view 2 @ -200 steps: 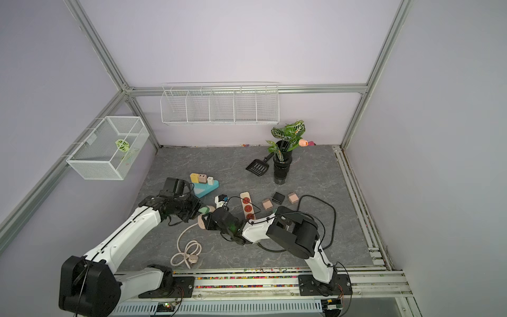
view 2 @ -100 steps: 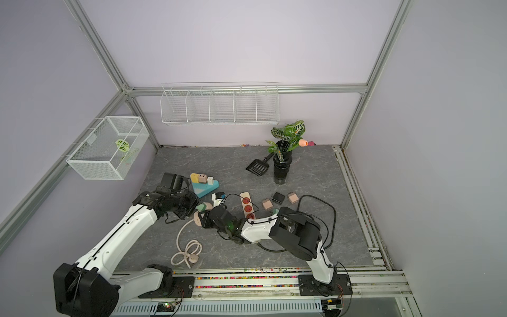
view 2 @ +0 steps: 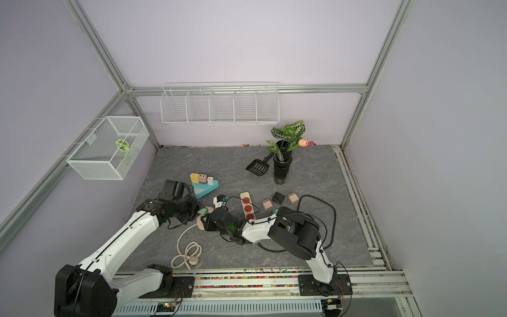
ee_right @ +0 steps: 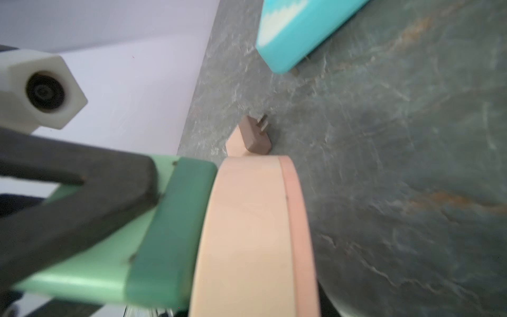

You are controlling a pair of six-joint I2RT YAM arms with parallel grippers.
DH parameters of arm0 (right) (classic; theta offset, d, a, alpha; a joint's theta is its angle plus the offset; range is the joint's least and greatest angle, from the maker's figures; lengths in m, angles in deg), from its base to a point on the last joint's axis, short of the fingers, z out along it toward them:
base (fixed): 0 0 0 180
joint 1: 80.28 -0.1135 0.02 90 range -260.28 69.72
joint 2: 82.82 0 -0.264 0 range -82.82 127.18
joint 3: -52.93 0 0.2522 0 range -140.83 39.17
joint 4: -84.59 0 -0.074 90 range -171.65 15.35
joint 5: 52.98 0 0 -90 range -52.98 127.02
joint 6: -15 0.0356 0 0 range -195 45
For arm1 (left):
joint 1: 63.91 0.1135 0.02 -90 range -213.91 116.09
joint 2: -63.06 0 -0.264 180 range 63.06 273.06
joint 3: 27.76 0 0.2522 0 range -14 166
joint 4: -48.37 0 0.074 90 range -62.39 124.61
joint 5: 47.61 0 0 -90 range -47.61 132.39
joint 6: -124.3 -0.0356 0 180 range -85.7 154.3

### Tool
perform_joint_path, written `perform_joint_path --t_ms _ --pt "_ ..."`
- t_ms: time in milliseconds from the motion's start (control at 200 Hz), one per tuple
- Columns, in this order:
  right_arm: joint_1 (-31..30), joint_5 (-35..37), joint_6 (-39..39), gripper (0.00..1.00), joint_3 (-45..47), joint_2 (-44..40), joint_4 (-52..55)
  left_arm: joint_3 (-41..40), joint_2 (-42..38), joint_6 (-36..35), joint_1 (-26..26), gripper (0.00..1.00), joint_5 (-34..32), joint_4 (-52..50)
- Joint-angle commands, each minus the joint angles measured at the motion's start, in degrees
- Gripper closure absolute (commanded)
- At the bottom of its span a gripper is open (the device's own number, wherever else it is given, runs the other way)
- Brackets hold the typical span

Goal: Pull the plug off the socket
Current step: Remove the plug from the socket.

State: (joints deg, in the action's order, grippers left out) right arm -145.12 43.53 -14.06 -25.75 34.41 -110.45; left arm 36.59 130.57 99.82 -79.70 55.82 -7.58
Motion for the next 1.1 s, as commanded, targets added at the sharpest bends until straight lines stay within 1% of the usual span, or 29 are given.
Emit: perform_joint_path --t_ms 0,45,105,210,270,315,360,420,455,520,590,635,695,740,775,810,870,930,1010,1095 --pt "0.9 9.2 1.2 1.00 2.6 3.0 22.7 9.7 2.0 -8.6 5.6 1.00 -9.6 -0.2" --pt "1.7 9.5 0.7 1.00 3.0 2.6 23.9 9.6 2.3 -8.8 5.5 1.00 -9.3 -1.1" --pt "2.8 9.1 1.0 1.00 3.9 1.6 22.9 4.0 -0.2 -6.9 4.8 1.00 -7.6 2.5" --pt "5.1 3.9 2.4 1.00 4.6 1.1 18.4 -6.9 -4.8 -3.5 2.4 1.00 -6.2 8.7" --pt "5.4 1.8 3.0 1.00 4.3 1.3 16.5 -10.3 -5.7 -3.4 1.5 1.00 -5.3 10.1" --pt "5.3 0.1 3.6 1.00 3.9 1.6 15.2 -11.1 -6.1 -3.5 1.4 1.00 -5.0 10.0" --pt "5.3 -1.6 4.7 1.00 4.0 2.3 13.2 -11.3 -6.9 -3.5 1.4 1.00 -5.7 9.5" --pt "5.5 -3.5 6.0 1.00 5.0 3.5 9.8 -10.9 -8.1 -3.6 1.8 1.00 -9.3 9.0" --pt "5.6 -3.3 6.7 1.00 5.9 3.9 8.2 -10.7 -8.6 -4.2 3.1 1.00 -10.0 9.9" --pt "5.3 -2.9 7.1 1.00 7.3 4.6 5.6 -9.1 -7.7 -5.3 7.9 1.00 -7.4 10.5" --pt "5.1 -3.1 6.8 1.00 7.4 5.4 4.8 -5.9 -5.4 -6.4 10.7 1.00 -4.7 10.0" --pt "4.8 -2.9 6.5 1.00 7.6 5.7 4.7 -3.8 -4.2 -6.3 11.0 1.00 -3.5 8.8" --pt "4.8 -3.0 7.5 1.00 9.1 5.9 1.2 -2.7 -3.1 -7.2 10.8 1.00 -0.6 8.2" --pt "5.3 -3.0 8.5 1.00 10.0 5.8 -1.1 -5.0 -4.1 -6.5 10.0 1.00 1.6 9.9" --pt "5.8 -3.5 9.1 1.00 10.1 5.6 -1.5 -7.3 -5.7 -5.5 9.2 1.00 1.3 10.5" --pt "6.4 -4.0 8.4 1.00 9.2 5.2 -0.4 -9.4 -7.5 -5.3 8.2 1.00 0.1 10.9" --pt "6.3 -3.1 6.2 1.00 7.1 3.8 4.6 -12.4 -10.1 -5.2 7.4 1.00 -2.3 11.2" --pt "5.6 -1.8 2.7 1.00 4.8 2.9 9.1 -12.8 -10.9 -5.3 7.4 1.00 -4.5 10.3" --pt "4.2 -0.3 -1.8 1.00 2.5 3.0 13.8 -8.6 -8.6 -7.7 7.6 1.00 -7.7 7.7" --pt "3.2 -0.8 -4.0 1.00 1.6 4.1 15.1 0.1 -3.9 -10.4 8.0 1.00 -8.6 4.0"
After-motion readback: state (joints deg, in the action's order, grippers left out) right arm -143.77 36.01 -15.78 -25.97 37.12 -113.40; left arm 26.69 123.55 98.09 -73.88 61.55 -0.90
